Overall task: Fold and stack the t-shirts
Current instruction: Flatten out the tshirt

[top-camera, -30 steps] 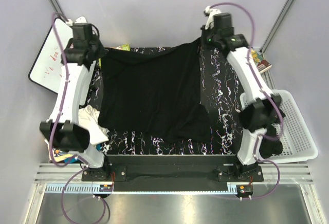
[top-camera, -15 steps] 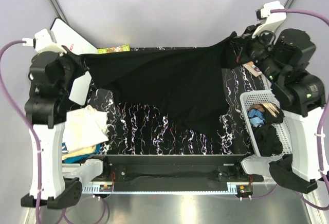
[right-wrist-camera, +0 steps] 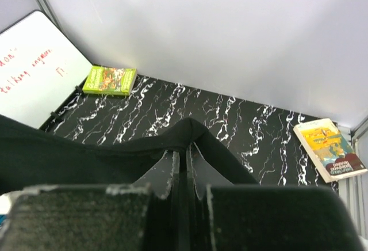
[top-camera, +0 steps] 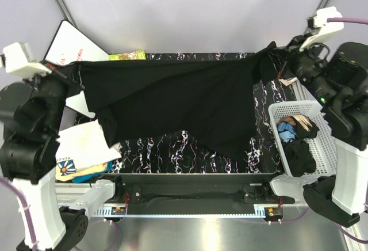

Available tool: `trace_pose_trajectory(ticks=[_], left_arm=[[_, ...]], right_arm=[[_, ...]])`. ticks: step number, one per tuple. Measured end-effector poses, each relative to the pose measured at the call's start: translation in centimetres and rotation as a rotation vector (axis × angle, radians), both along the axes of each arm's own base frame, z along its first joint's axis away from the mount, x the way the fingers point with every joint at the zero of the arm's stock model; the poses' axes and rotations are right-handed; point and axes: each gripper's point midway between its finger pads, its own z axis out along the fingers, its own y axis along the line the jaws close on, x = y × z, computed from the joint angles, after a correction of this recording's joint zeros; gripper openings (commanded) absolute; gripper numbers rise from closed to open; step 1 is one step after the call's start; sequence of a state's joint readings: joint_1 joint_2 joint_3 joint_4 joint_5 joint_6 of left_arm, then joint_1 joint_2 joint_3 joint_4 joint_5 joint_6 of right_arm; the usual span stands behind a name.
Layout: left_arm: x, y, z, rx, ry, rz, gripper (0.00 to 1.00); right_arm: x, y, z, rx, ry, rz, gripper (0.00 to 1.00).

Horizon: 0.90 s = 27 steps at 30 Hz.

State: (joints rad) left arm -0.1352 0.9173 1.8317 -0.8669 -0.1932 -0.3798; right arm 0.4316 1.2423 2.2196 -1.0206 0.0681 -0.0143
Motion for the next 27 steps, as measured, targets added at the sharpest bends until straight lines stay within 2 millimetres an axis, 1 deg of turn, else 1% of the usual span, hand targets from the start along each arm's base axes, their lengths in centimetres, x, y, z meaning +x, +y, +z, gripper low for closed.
trace_pose_trajectory(ticks=[2, 3, 5, 6, 7, 8, 9, 10, 11, 12, 13, 14, 15, 16, 17, 18, 19, 21, 22, 23, 25, 27], left_arm=[[1.3, 0.0, -0.8, 0.011, 0.037, 0.009, 0.00], [2.5, 0.0, -1.4, 0.017, 0.068, 0.016, 0.00], [5.5, -0.3, -3.4, 0.031, 0.151, 0.021, 0.00], [7.1, -0.6, -4.7, 0.038, 0.198, 0.021, 0.00], [9.0, -0.8, -6.5, 0.046, 0.259, 0.021, 0.00], [10.6, -1.1, -8.4, 0.055, 0.317, 0.019, 0.00], [12.1, -1.3, -10.8, 0.063, 0.385, 0.018, 0.00], [13.3, -1.5, -12.9, 0.068, 0.444, 0.015, 0.00], [14.4, -1.7, -15.8, 0.075, 0.518, 0.014, 0.00], [15.1, -1.8, -18.8, 0.081, 0.600, 0.013, 0.00], [15.4, -1.8, -21.6, 0.088, 0.673, 0.013, 0.00], [15.3, -1.8, -25.4, 0.097, 0.778, 0.014, 0.00], [15.1, -1.8, -26.2, 0.099, 0.804, 0.016, 0.00], [14.9, -1.7, -28.0, 0.104, 0.854, 0.019, 0.00], [14.6, -1.6, -29.4, 0.106, 0.890, 0.023, 0.00], [14.3, -1.5, -30.2, 0.107, 0.914, 0.028, 0.00], [14.1, -1.2, -30.9, 0.107, 0.935, 0.038, 0.00], [13.9, -0.5, -31.5, 0.100, 0.953, 0.059, 0.00], [14.0, -0.1, -31.6, 0.096, 0.956, 0.071, 0.00], [14.2, 0.3, -31.8, 0.093, 0.958, 0.082, 0.00], [14.5, 0.9, -32.2, 0.089, 0.972, 0.100, 0.00], [15.1, 1.3, -32.5, 0.087, 0.985, 0.112, 0.00]], right_arm=[[0.9, 0.4, -0.7, -0.004, 0.008, -0.002, 0.00], [1.7, 0.7, -1.2, -0.009, 0.019, -0.002, 0.00], [4.1, 1.9, -3.2, -0.029, 0.060, 0.002, 0.00], [5.8, 2.8, -4.6, -0.045, 0.092, 0.008, 0.00], [7.8, 3.8, -6.4, -0.065, 0.132, 0.013, 0.00], [10.1, 5.0, -8.6, -0.088, 0.182, 0.021, 0.00], [11.7, 5.9, -10.4, -0.104, 0.220, 0.031, 0.00], [14.0, 7.3, -12.8, -0.123, 0.269, 0.049, 0.01], [16.7, 8.9, -16.4, -0.148, 0.343, 0.069, 0.01], [18.6, 10.1, -19.4, -0.166, 0.399, 0.087, 0.04], [20.7, 11.5, -23.4, -0.187, 0.475, 0.112, 0.05], [22.0, 12.5, -27.0, -0.206, 0.544, 0.133, 0.08], [23.3, 13.5, -31.1, -0.226, 0.626, 0.150, 0.10], [24.6, 14.4, -35.0, -0.241, 0.695, 0.166, 0.13], [25.5, 15.2, -38.9, -0.252, 0.771, 0.178, 0.18], [26.3, 15.8, -41.5, -0.252, 0.819, 0.184, 0.35], [27.3, 16.7, -44.8, -0.249, 0.870, 0.192, 0.45], [28.0, 17.5, -49.1, -0.233, 0.942, 0.194, 0.57], [28.3, 17.8, -50.9, -0.225, 0.967, 0.188, 0.65], [28.4, 18.0, -51.7, -0.209, 0.986, 0.184, 0.65], [28.8, 18.1, -50.1, -0.182, 0.965, 0.170, 0.65], [29.0, 17.6, -48.5, -0.174, 0.945, 0.149, 0.65]])
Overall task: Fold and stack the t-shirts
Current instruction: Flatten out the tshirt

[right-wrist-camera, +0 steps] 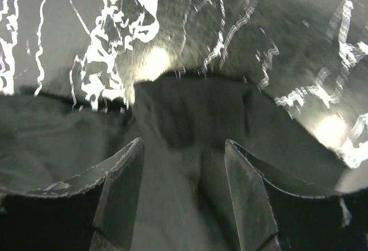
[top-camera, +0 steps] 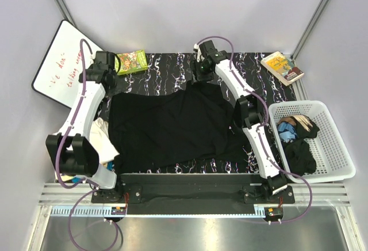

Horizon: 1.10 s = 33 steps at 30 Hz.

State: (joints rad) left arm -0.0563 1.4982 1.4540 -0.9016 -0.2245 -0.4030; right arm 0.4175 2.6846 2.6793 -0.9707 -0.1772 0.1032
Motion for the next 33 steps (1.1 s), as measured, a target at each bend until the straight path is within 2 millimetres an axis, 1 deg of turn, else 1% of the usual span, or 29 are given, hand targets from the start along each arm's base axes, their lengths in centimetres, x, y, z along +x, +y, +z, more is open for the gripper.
trace_pose_trajectory(ticks=[2, 4, 6, 10, 13, 15, 16, 17, 19, 20, 21, 22, 23, 24, 29, 31, 33], left_arm=[[0.8, 0.1, -0.4, 0.005, 0.015, -0.002, 0.00], [1.3, 0.1, -0.9, 0.008, 0.030, -0.006, 0.00], [1.6, 0.1, -1.2, 0.010, 0.041, -0.009, 0.00], [1.7, 0.1, -1.5, 0.013, 0.059, -0.014, 0.00], [1.7, 0.1, -1.7, 0.015, 0.067, -0.016, 0.00], [1.7, 0.1, -2.0, 0.016, 0.076, -0.017, 0.00], [1.7, 0.1, -2.1, 0.016, 0.082, -0.018, 0.00], [1.7, 0.1, -2.3, 0.017, 0.088, -0.020, 0.00], [1.8, 0.1, -2.7, 0.020, 0.101, -0.022, 0.00], [1.8, 0.1, -2.9, 0.020, 0.105, -0.023, 0.00], [1.8, 0.1, -3.0, 0.021, 0.108, -0.024, 0.00], [1.8, 0.1, -3.0, 0.022, 0.110, -0.026, 0.00], [1.8, 0.1, -3.1, 0.023, 0.112, -0.026, 0.00], [1.8, 0.1, -3.1, 0.023, 0.112, -0.027, 0.00], [1.8, 0.1, -3.2, 0.025, 0.115, -0.029, 0.00], [1.8, 0.1, -3.2, 0.025, 0.114, -0.029, 0.00], [1.8, 0.1, -3.2, 0.025, 0.115, -0.030, 0.00]], right_arm=[[-0.4, -0.6, 1.1, -0.008, -0.003, -0.017, 0.63], [-1.3, -1.7, 2.3, -0.025, 0.004, -0.036, 0.62], [-1.7, -2.4, 3.6, -0.029, -0.004, -0.056, 0.61], [-2.3, -5.4, 6.2, -0.010, -0.005, -0.149, 0.60], [-2.4, -8.6, 7.3, 0.085, 0.032, -0.278, 0.60], [-2.4, -11.4, 6.9, 0.202, 0.081, -0.396, 0.63], [-2.7, -12.5, 6.4, 0.253, 0.112, -0.452, 0.66], [-2.9, -13.9, 5.4, 0.330, 0.147, -0.521, 0.66], [-3.4, -16.2, 3.4, 0.416, 0.223, -0.632, 0.66], [-3.6, -16.8, 2.2, 0.450, 0.263, -0.676, 0.66], [-3.8, -16.8, 1.6, 0.476, 0.293, -0.698, 0.66], [-4.0, -16.4, 0.9, 0.505, 0.326, -0.711, 0.66], [-4.2, -15.7, 0.7, 0.528, 0.348, -0.710, 0.66], [-4.3, -14.6, 0.7, 0.558, 0.368, -0.697, 0.66], [-4.0, -10.5, 2.4, 0.661, 0.377, -0.607, 0.65], [-4.0, -9.7, 2.9, 0.687, 0.381, -0.584, 0.65], [-3.9, -9.5, 3.1, 0.704, 0.386, -0.579, 0.64]])
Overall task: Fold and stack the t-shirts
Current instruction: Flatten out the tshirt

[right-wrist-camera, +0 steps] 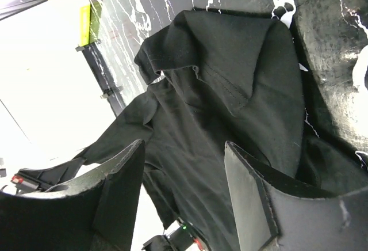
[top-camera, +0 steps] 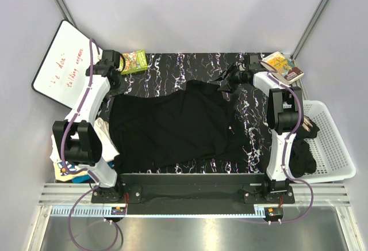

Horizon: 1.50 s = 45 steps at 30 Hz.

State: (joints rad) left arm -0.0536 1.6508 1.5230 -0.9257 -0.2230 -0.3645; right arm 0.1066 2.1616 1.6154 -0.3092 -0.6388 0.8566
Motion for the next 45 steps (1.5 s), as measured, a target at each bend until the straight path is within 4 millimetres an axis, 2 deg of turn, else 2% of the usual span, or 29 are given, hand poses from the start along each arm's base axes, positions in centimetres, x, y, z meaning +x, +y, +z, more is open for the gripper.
trace_pose_trajectory(ticks=[13, 21, 25, 28, 31, 32, 33, 38, 39, 45], left_arm=[[-0.3, 0.0, -0.8, 0.002, 0.017, -0.001, 0.00], [-0.3, 0.1, -1.0, 0.003, 0.015, 0.000, 0.00], [-0.4, 0.1, -1.4, 0.004, 0.021, 0.000, 0.00], [-0.4, 0.1, -1.5, 0.004, 0.021, 0.000, 0.00], [-0.4, 0.1, -1.6, 0.004, 0.022, 0.000, 0.00], [-0.4, 0.1, -1.6, 0.004, 0.023, 0.000, 0.00], [-0.4, 0.1, -1.7, 0.005, 0.022, -0.001, 0.00], [-0.4, 0.1, -1.7, 0.005, 0.023, -0.002, 0.00], [-0.4, 0.1, -1.7, 0.007, 0.023, -0.003, 0.00], [-0.4, 0.1, -1.7, 0.007, 0.023, -0.004, 0.00]], right_arm=[[-0.5, 1.0, -2.3, 0.039, 0.066, 0.012, 0.62], [-1.9, 3.5, -5.4, 0.039, 0.136, 0.060, 0.61], [-2.4, 4.4, -5.9, 0.055, 0.161, 0.078, 0.58], [-2.2, 4.5, -6.0, 0.055, 0.159, 0.078, 0.46], [-1.9, 4.5, -6.3, 0.051, 0.158, 0.076, 0.30], [-1.9, 4.5, -6.5, 0.047, 0.160, 0.074, 0.18], [-1.9, 4.5, -6.6, 0.043, 0.161, 0.072, 0.15], [-1.5, 4.3, -7.2, -0.001, 0.145, 0.053, 0.06], [-1.4, 4.3, -7.4, -0.010, 0.140, 0.052, 0.01], [-0.9, 3.9, -7.0, -0.068, 0.095, 0.031, 0.00]])
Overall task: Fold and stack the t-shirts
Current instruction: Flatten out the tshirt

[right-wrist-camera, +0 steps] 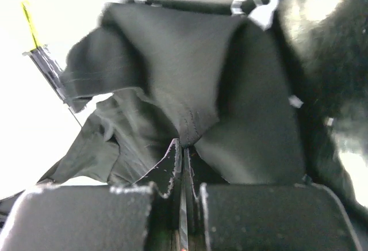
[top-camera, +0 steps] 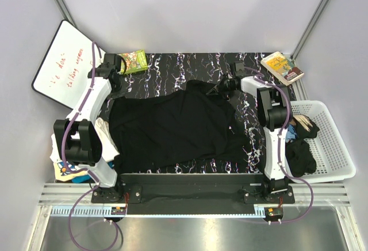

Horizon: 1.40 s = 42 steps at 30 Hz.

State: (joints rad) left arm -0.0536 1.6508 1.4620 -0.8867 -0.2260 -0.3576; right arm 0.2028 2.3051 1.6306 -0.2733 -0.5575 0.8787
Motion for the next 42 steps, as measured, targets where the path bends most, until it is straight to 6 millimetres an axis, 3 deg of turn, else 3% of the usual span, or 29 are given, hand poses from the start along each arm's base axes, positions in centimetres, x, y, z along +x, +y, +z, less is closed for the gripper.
trace_pose_trajectory(ticks=[13, 17, 22, 25, 28, 34, 36, 39, 42], left_arm=[[-0.2, 0.3, -0.4, 0.019, 0.010, -0.003, 0.00], [-0.2, 0.4, -0.3, 0.024, 0.007, -0.003, 0.00], [-0.2, 0.7, 2.1, 0.037, -0.058, 0.008, 0.00], [-0.3, 1.2, 5.6, 0.054, -0.154, 0.024, 0.00], [-1.0, 1.7, 9.8, 0.067, -0.274, 0.044, 0.00], [-3.5, 2.5, 17.4, 0.080, -0.488, 0.087, 0.00], [-4.2, 2.6, 19.3, 0.070, -0.539, 0.094, 0.00], [-4.9, 2.0, 21.7, 0.045, -0.607, 0.082, 0.00], [-5.4, 0.6, 24.0, 0.017, -0.667, 0.030, 0.00]], right_arm=[[3.2, -0.8, 10.7, -0.046, -0.315, -0.021, 0.00], [3.4, -0.9, 12.7, -0.052, -0.371, -0.012, 0.00], [2.4, -1.4, 17.0, -0.079, -0.468, 0.015, 0.00], [0.7, -2.2, 21.5, -0.120, -0.560, 0.034, 0.00], [-2.0, -3.6, 27.5, -0.187, -0.686, 0.052, 0.00], [-9.3, -7.4, 42.4, -0.326, -1.028, 0.000, 0.00], [-12.0, -8.4, 46.1, -0.349, -1.118, -0.025, 0.00], [-16.2, -9.7, 50.3, -0.374, -1.214, -0.056, 0.00], [-19.5, -10.4, 52.6, -0.388, -1.265, -0.060, 0.00]])
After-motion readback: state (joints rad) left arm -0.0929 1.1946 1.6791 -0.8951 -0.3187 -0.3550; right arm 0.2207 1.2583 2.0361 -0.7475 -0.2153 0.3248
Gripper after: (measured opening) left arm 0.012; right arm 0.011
